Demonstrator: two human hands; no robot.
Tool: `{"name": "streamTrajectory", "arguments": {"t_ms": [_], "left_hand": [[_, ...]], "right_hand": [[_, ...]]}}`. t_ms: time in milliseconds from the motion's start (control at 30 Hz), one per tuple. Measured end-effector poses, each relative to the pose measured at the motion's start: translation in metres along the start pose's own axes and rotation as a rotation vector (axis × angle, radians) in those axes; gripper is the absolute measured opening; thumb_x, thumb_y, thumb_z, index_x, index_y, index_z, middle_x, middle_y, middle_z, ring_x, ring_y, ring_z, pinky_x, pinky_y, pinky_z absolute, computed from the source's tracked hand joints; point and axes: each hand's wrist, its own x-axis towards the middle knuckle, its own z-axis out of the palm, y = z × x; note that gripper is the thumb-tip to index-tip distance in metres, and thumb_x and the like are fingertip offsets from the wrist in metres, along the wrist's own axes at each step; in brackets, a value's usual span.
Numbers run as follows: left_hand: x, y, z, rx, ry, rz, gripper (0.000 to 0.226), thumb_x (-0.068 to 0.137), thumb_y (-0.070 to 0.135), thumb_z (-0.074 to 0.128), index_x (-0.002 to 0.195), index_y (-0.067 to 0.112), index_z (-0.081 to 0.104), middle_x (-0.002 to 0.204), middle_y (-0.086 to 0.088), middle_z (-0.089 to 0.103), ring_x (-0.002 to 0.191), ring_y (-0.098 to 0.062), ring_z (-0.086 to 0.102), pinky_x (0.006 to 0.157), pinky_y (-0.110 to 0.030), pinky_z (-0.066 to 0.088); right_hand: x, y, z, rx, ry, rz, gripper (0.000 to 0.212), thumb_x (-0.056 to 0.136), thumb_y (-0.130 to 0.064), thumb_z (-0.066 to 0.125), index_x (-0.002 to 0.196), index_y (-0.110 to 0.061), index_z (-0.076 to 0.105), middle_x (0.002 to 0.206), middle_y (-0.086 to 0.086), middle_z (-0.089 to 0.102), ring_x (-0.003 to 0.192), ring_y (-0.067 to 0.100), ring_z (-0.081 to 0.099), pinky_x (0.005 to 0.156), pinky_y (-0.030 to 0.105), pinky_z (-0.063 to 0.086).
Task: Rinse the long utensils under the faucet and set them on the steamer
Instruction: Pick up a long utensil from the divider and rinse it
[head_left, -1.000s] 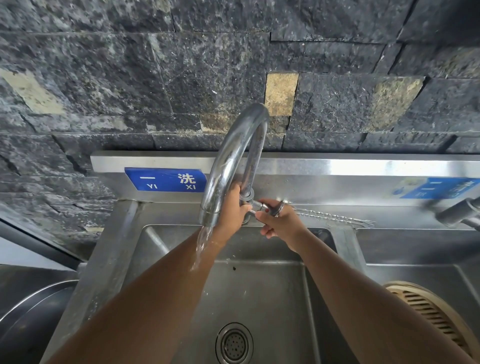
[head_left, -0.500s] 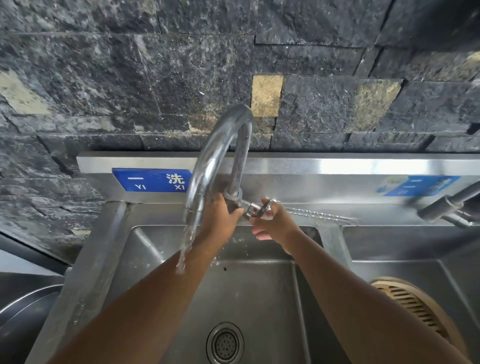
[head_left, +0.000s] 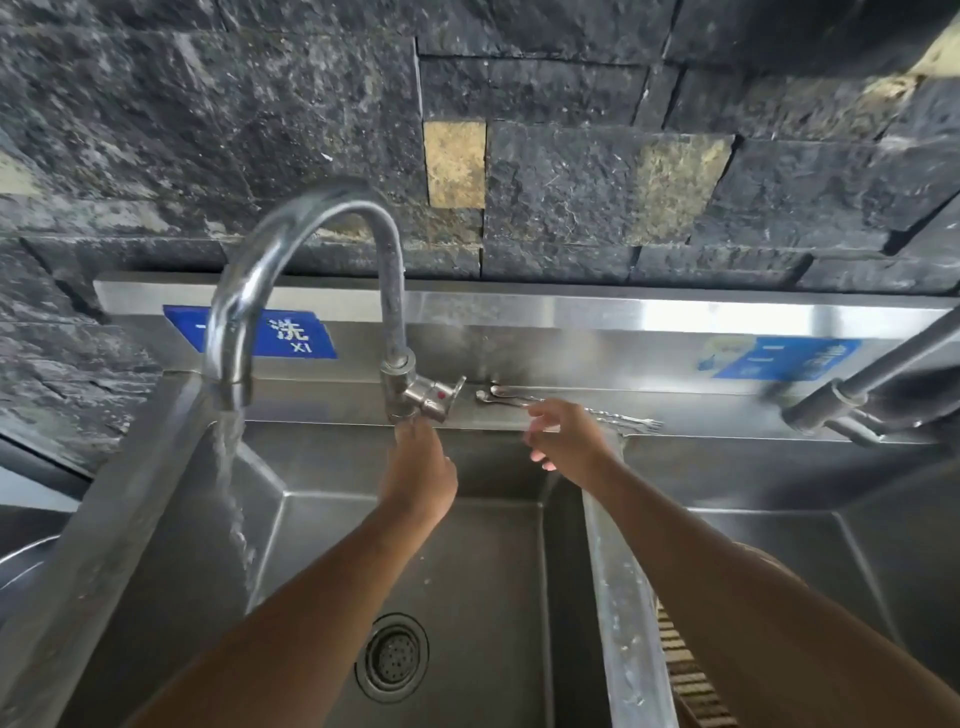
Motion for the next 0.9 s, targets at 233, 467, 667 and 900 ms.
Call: {"name": "streamTrajectory", "arguments": {"t_ms": [233, 467, 667, 900], "left_hand": [[0.001, 0.003, 0.026, 0.195, 0.021, 0.095, 0.054, 0.087, 0.013, 0.055, 0.137, 0.002, 0.038, 0.140, -0.016, 0.039, 0.128, -0.033, 0.041, 0.109, -0.040, 0.038], [0.008, 0.005, 0.049, 0.381, -0.044, 0.286, 0.073, 0.090, 0.017, 0.053, 0.154, 0.015, 0.018, 0.164, -0.009, 0.009, 0.151, -0.027, 0.009, 0.120, -0.043, 0.023], [0.009, 0.007, 0.064, 0.333, -0.071, 0.249, 0.084, 0.088, 0.012, 0.056, 0.156, 0.023, 0.008, 0.165, 0.002, -0.005, 0.152, -0.025, -0.005, 0.110, -0.048, 0.040], [0.009, 0.003, 0.069, 0.294, -0.080, 0.265, 0.092, 0.087, 0.002, 0.056, 0.156, 0.026, 0.000, 0.164, 0.006, -0.014, 0.151, -0.023, -0.013, 0.100, -0.041, 0.051]], "right_hand": [[0.023, 0.011, -0.030, -0.404, 0.061, -0.118, 0.025, 0.089, -0.017, 0.063, 0.112, -0.020, 0.072, 0.109, 0.007, 0.074, 0.095, 0.029, 0.070, 0.087, 0.036, 0.055], [0.047, 0.017, -0.035, -0.688, 0.084, -0.131, 0.020, 0.089, -0.019, 0.058, 0.108, -0.019, 0.066, 0.106, 0.015, 0.071, 0.096, 0.038, 0.067, 0.083, 0.039, 0.056], [0.060, 0.022, -0.033, -0.777, 0.061, -0.169, 0.015, 0.091, -0.017, 0.055, 0.104, -0.015, 0.061, 0.103, 0.017, 0.067, 0.093, 0.039, 0.066, 0.076, 0.037, 0.053], [0.069, 0.016, -0.033, -1.030, 0.012, -0.267, 0.018, 0.092, -0.009, 0.053, 0.104, -0.011, 0.066, 0.103, 0.017, 0.070, 0.095, 0.040, 0.068, 0.071, 0.036, 0.048]]}}
